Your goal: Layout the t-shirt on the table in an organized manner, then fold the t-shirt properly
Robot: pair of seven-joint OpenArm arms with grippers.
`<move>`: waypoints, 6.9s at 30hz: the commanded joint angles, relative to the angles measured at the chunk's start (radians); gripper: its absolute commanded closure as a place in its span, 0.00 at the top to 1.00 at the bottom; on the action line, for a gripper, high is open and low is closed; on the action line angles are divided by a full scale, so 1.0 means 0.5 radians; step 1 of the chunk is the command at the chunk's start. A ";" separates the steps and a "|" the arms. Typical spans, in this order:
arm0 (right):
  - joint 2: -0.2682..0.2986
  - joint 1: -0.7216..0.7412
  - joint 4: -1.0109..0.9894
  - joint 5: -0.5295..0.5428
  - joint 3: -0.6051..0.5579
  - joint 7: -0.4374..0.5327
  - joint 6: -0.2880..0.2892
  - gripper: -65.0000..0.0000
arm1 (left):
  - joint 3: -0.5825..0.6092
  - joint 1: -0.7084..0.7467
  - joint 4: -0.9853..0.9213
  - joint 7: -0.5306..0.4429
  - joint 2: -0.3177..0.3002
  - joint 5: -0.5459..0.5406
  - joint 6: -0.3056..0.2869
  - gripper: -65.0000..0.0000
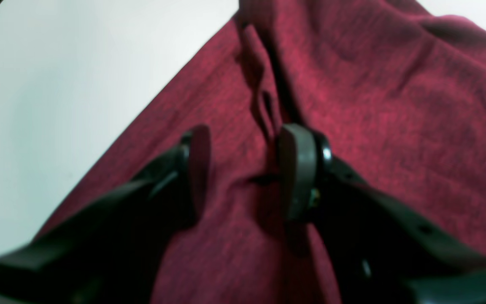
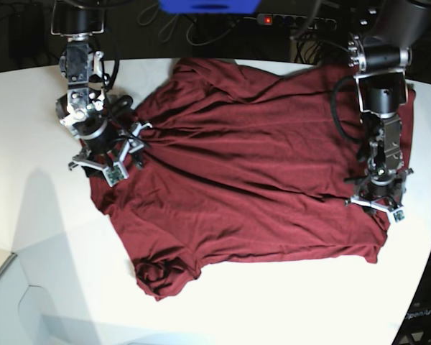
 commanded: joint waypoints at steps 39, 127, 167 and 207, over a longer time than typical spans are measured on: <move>0.013 0.028 0.031 0.019 0.004 0.051 -0.010 0.59 | -0.264 0.419 0.802 -0.025 -0.026 -0.001 0.006 0.00; 0.056 0.209 -0.162 0.019 -0.239 -0.059 -0.010 0.59 | -0.105 0.410 0.882 0.276 -0.002 -0.001 0.006 0.22; 0.123 1.093 -0.966 0.019 -0.233 -0.160 -0.007 0.30 | -0.105 0.400 0.949 0.276 0.093 0.002 0.003 0.22; -0.058 1.007 -0.054 0.013 -1.654 -0.139 -0.007 0.51 | -0.362 0.913 1.738 0.362 0.185 -0.060 0.003 0.22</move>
